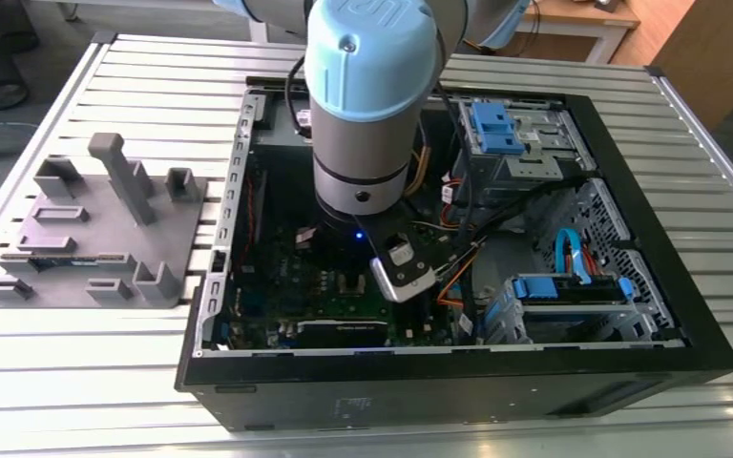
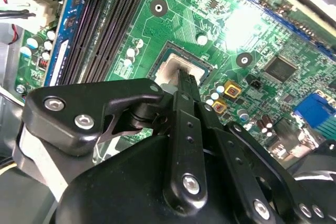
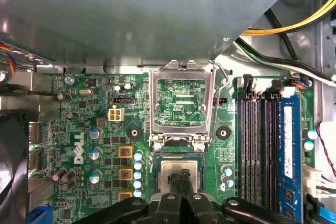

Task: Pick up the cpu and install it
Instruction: 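Place the cpu into insertion slot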

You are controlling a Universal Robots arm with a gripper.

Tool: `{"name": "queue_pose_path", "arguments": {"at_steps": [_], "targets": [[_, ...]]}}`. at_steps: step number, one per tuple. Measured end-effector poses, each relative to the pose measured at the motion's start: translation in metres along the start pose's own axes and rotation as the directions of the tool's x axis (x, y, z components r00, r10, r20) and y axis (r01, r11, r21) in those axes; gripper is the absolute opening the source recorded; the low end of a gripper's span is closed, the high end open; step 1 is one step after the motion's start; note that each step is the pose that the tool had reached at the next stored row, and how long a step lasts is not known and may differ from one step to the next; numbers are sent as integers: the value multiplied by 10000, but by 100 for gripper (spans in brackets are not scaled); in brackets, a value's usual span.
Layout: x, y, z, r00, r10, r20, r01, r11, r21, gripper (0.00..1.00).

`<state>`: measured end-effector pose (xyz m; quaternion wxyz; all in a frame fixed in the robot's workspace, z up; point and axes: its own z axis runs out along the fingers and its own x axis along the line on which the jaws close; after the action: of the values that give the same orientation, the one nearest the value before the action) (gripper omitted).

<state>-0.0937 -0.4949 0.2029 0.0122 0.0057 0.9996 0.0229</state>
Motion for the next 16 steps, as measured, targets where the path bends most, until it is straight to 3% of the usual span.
{"name": "queue_pose_path", "arguments": {"at_steps": [6, 16], "targets": [[1, -1, 0, 9983, 582, 27, -582, 9983, 71, 11], [-1, 2, -53, 9979, 645, 32, -645, 9979, 72, 11]]}}
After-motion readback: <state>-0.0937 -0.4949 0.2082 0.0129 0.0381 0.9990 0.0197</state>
